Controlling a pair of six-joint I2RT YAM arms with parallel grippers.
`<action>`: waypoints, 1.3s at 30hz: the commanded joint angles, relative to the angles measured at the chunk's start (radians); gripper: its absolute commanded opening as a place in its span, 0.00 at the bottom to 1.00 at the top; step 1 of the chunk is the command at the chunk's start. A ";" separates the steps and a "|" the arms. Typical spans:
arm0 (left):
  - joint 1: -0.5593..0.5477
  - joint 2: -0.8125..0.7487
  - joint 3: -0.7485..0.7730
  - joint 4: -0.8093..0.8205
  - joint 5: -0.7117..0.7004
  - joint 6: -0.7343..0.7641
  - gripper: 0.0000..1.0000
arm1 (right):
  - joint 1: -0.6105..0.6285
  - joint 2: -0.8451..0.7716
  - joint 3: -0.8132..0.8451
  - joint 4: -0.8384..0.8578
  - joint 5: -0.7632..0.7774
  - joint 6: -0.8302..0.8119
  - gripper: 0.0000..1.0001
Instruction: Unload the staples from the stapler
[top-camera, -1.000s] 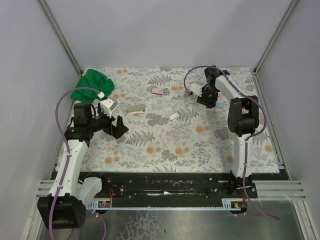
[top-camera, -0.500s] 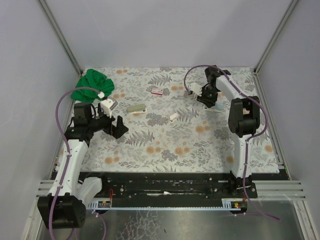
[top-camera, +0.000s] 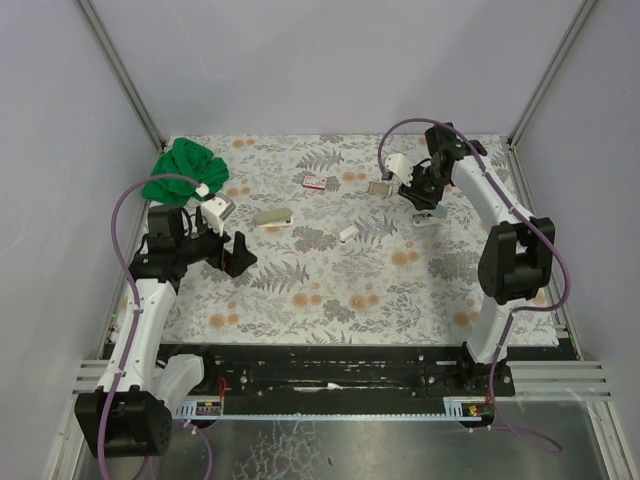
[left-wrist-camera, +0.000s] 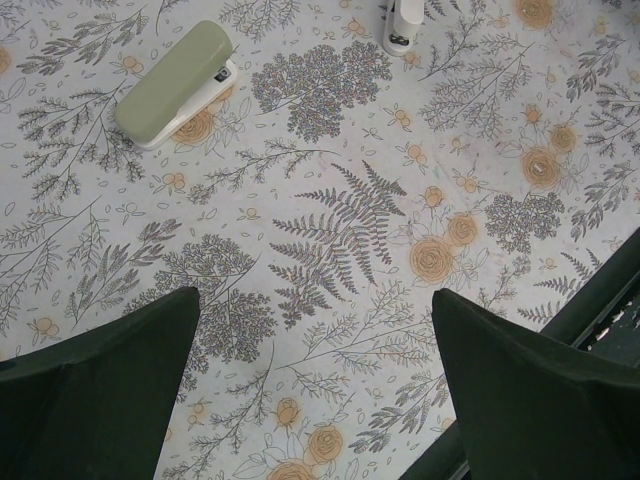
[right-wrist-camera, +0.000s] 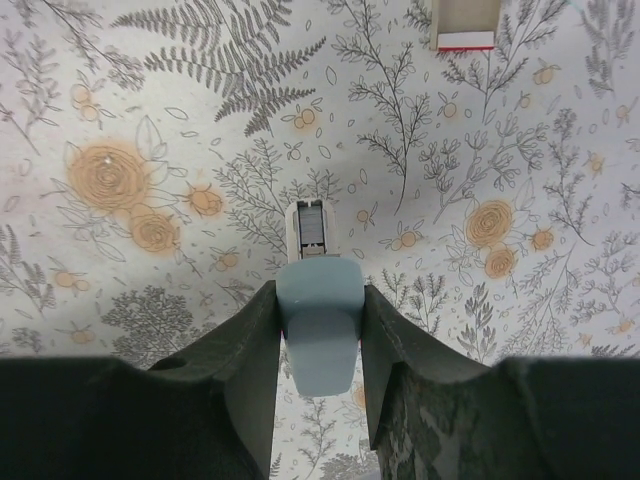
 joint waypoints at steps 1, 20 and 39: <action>0.007 0.007 0.020 -0.001 0.031 0.002 1.00 | 0.000 -0.140 -0.062 0.068 -0.097 0.065 0.00; -0.229 0.249 0.242 0.016 -0.095 -0.029 1.00 | 0.002 -0.662 -0.574 0.441 -0.457 0.304 0.00; -0.604 0.625 0.538 0.024 -0.072 -0.028 1.00 | 0.002 -0.933 -0.893 0.461 -0.702 -0.195 0.00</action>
